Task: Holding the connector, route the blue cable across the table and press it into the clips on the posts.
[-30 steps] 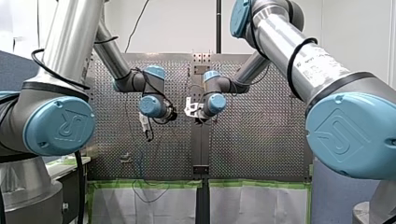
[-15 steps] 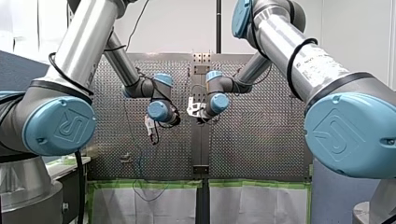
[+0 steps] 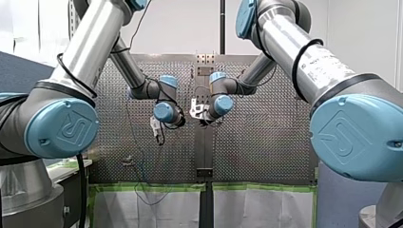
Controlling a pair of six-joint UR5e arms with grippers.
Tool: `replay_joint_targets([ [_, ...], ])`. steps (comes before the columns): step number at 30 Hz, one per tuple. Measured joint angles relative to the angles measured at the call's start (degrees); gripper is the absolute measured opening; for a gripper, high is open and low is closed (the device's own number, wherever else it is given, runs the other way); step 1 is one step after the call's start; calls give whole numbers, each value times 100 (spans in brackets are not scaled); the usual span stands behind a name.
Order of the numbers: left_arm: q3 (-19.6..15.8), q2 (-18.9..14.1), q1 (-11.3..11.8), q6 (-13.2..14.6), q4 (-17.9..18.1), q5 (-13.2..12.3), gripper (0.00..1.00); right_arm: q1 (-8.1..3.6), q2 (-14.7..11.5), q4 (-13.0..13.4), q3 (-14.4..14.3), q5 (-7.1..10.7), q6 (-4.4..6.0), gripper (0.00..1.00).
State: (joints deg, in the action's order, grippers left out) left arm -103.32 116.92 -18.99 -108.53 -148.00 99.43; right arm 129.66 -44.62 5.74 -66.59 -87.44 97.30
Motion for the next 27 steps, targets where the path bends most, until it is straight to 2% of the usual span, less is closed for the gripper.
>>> replay_joint_targets([
  [9,338,432,10,15,-210,88,100,-6,-3,0,0,32,1,0],
  [19,366,465,-50,10,-269,333,100,-6,-7,0,0,33,1,0],
  [20,366,465,-56,13,-273,344,90,-6,-8,-1,0,34,1,0],
  [21,366,465,-65,18,-274,359,90,-6,-8,-1,0,36,1,0],
  [22,366,466,-73,27,-274,372,78,-6,-8,-1,0,37,1,0],
  [23,366,466,-81,39,-274,391,60,-5,-8,-1,0,38,1,0],
  [24,366,466,-92,61,-274,428,60,-1,-7,-1,0,38,1,0],
  [25,366,464,-100,80,-272,461,39,2,-8,-1,0,38,-1,0],
  [26,367,462,-108,96,-271,497,26,5,-8,-1,0,37,-3,0],
  [27,367,461,-120,112,-271,541,26,13,-8,-1,0,36,-5,0],
])
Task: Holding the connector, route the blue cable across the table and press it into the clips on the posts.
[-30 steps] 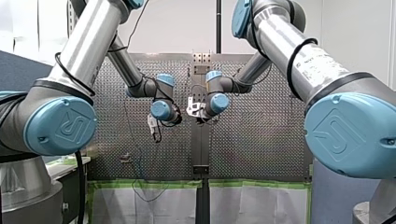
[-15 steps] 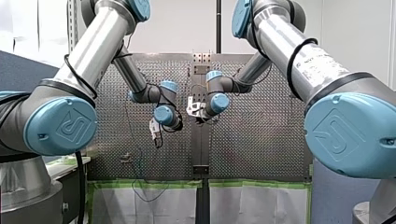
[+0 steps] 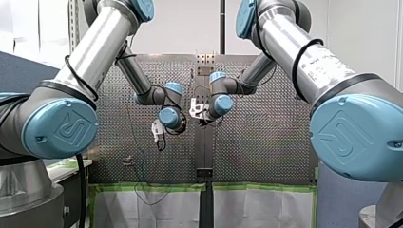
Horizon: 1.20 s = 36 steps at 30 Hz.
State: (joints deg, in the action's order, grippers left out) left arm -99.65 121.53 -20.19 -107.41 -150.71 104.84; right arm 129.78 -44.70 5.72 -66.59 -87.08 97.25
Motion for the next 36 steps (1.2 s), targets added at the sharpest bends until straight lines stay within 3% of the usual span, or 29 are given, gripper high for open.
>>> replay_joint_targets([
  [1,0,-1,-10,6,0,25,8,6,0,0,0,-1,0,0],
  [2,-1,0,-19,11,-1,46,0,11,0,0,0,-1,1,0],
  [14,-5,-146,-120,-130,-175,495,0,19,-170,-129,0,5,-3,0],
  [26,-8,-736,-272,-115,-492,520,0,6,-807,-507,0,6,13,0],
  [36,-8,-1390,-301,-103,-768,515,0,-24,-1381,-798,-55,0,172,0],
])
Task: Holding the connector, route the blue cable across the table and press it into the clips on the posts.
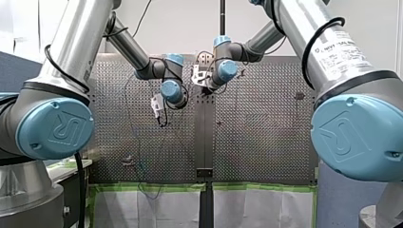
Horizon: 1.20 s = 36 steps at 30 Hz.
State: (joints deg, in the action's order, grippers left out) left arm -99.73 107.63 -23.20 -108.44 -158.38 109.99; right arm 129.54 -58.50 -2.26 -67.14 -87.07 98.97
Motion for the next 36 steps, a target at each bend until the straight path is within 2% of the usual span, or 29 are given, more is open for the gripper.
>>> replay_joint_targets([
  [6,0,-368,-1,-2,-41,-5,0,-10,-358,-25,-54,-4,41,0],
  [12,1,-739,23,-9,-71,-3,0,-12,-720,-32,-58,-15,23,0],
  [19,35,-1138,90,-22,-21,-82,0,-12,-817,-33,-59,-25,13,0],
  [22,52,-1162,151,-25,21,-208,0,-15,-816,-26,-59,-29,23,0],
  [29,132,-944,206,-13,68,-517,0,-53,-803,-17,-59,-31,35,0],
  [36,256,-911,254,-25,100,-608,0,-132,-774,-5,-59,32,53,0],
])
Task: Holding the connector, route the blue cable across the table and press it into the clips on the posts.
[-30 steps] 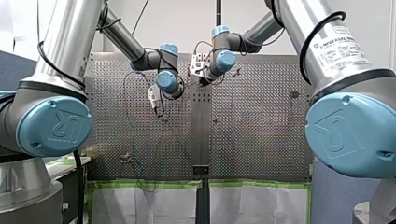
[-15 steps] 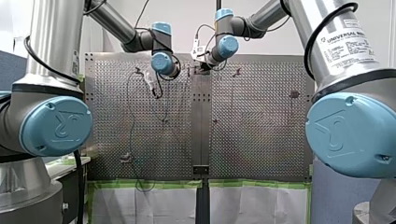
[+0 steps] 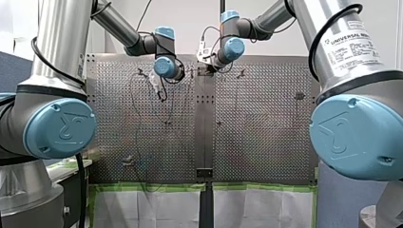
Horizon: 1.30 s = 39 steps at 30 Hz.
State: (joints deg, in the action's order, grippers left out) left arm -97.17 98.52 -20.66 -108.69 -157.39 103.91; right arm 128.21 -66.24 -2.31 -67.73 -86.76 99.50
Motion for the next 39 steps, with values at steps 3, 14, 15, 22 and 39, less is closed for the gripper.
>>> replay_joint_targets([
  [3,48,24,38,-15,18,-70,0,-24,37,20,3,83,3,0],
  [14,396,388,350,-75,-23,-344,0,-189,108,63,151,337,143,0],
  [15,428,435,403,-90,-21,-403,0,-213,116,66,167,361,166,0],
  [22,564,641,514,-120,36,-642,0,-365,256,75,269,482,233,0],
  [39,605,654,498,-168,-126,-661,100,-575,342,118,299,610,238,0],
])
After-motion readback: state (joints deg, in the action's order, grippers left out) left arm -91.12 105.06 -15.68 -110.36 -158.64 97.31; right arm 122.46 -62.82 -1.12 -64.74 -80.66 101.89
